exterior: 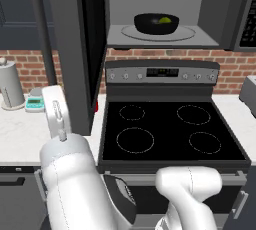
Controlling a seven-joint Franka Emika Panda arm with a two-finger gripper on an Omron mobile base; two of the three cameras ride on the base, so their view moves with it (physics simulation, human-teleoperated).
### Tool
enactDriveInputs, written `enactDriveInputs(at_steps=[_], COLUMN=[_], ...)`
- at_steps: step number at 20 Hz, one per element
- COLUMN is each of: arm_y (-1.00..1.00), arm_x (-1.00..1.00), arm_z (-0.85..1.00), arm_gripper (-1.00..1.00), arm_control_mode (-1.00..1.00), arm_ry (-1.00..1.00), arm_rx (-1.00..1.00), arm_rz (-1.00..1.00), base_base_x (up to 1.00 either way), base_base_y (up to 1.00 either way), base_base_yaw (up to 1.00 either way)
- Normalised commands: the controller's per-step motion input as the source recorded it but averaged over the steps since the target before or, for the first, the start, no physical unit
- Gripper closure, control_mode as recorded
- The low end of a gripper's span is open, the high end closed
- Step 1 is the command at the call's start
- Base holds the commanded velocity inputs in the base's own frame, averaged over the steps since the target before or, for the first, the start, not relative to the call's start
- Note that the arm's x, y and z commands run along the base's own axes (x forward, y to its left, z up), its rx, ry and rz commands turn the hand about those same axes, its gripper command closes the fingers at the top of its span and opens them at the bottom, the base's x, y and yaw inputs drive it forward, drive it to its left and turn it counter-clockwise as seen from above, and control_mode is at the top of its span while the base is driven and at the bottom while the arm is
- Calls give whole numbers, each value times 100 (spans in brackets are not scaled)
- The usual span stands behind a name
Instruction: Pick the lime from the sink and place it in the bowl. Then pick the bowl and place it in the microwave. Then close the microwave door and press the start button.
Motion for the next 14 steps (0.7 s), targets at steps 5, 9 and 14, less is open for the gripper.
enactDriveInputs(at_steps=[5, 9, 14], arm_y=[30, 0, 25], arm_x=[51, 18, 9], arm_z=[-2, 1, -16], arm_gripper=[-100, -100, -100], arm_control_mode=[-100, -100, -100], arm_ry=[-4, -6, 0], arm_rx=[0, 0, 0], arm_rz=[-13, -9, -1], base_base_x=[0, 0, 0], base_base_y=[0, 0, 0], base_base_yaw=[0, 0, 0])
